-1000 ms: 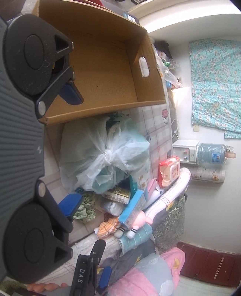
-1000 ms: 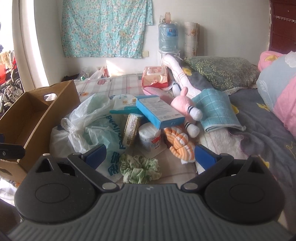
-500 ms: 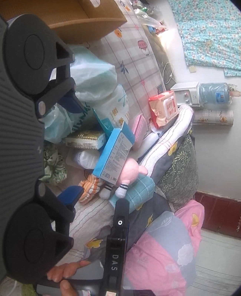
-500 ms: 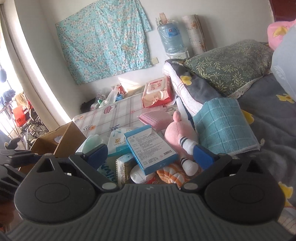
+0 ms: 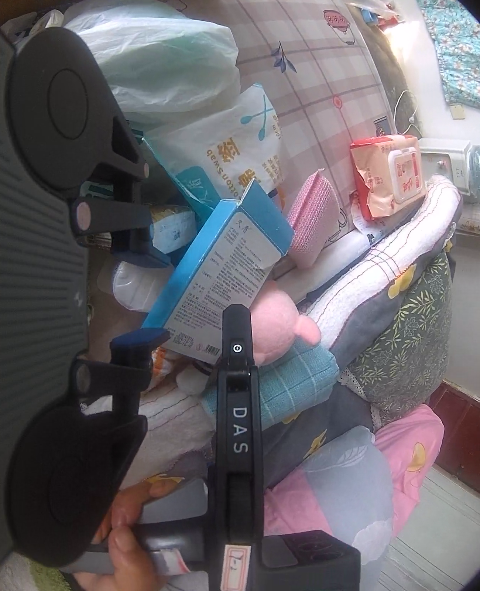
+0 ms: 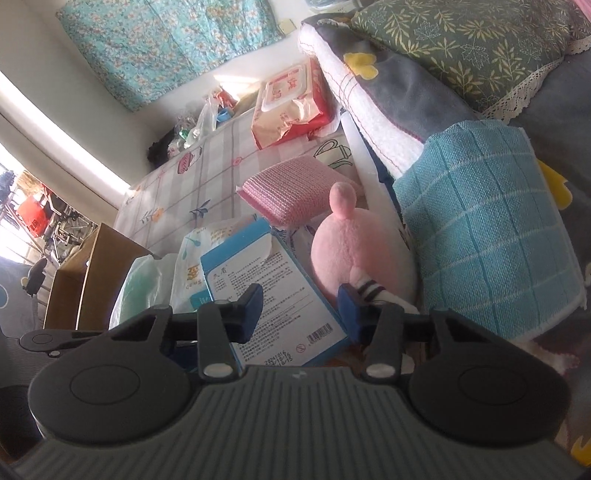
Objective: Organize soft objects
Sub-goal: 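Reach the left gripper to the blue-and-white medicine box and grasp it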
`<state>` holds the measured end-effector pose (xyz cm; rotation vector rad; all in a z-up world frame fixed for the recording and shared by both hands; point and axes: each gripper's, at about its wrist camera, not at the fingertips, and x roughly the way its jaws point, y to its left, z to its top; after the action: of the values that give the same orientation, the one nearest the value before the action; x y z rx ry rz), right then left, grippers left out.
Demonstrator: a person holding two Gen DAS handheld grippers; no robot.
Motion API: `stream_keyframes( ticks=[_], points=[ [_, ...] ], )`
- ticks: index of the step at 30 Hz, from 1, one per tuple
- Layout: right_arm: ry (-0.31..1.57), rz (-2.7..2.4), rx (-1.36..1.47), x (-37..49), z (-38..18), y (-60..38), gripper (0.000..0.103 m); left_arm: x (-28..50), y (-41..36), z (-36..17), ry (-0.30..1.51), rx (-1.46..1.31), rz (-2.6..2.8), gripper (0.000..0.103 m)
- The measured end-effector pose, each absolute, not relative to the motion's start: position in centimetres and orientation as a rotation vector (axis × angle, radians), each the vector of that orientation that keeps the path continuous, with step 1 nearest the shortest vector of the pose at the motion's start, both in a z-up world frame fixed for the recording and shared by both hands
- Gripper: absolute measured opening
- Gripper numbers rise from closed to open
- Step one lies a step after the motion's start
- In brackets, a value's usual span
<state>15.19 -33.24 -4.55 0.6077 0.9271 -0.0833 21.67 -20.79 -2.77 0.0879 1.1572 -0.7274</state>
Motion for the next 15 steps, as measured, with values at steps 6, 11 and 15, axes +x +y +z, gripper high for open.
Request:
stream_keyframes(
  ticks=[6,11,15],
  points=[
    [0.977,-0.086,0.625,16.1,-4.9,-33.3,0.046,23.4,-21.4,-4.3,1.24,0.086,-0.731,0.036],
    [1.027,-0.021,0.763,15.8,-5.8,-33.8,0.047,24.0,-20.8,-4.3,1.245,0.08,-0.727,0.039],
    [1.021,-0.014,0.816,15.6,-6.3,-34.1,0.047,24.5,-20.6,-4.7,1.262,0.07,-0.709,0.05]
  ],
)
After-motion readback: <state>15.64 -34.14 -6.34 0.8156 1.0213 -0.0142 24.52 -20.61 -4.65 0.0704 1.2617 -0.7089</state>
